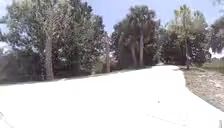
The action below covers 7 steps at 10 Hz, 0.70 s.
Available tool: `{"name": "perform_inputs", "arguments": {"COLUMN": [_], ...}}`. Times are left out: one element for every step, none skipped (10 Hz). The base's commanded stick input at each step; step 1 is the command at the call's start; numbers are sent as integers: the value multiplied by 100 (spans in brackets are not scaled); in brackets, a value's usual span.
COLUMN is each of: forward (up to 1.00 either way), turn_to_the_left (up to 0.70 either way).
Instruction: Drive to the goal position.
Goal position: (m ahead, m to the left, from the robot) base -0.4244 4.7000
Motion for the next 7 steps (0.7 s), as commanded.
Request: {"name": "perform_inputs", "arguments": {"forward": [50,50,50,50,50,50,50], "turn_to_the_left": [50,50,50,50,50,50,50]}}
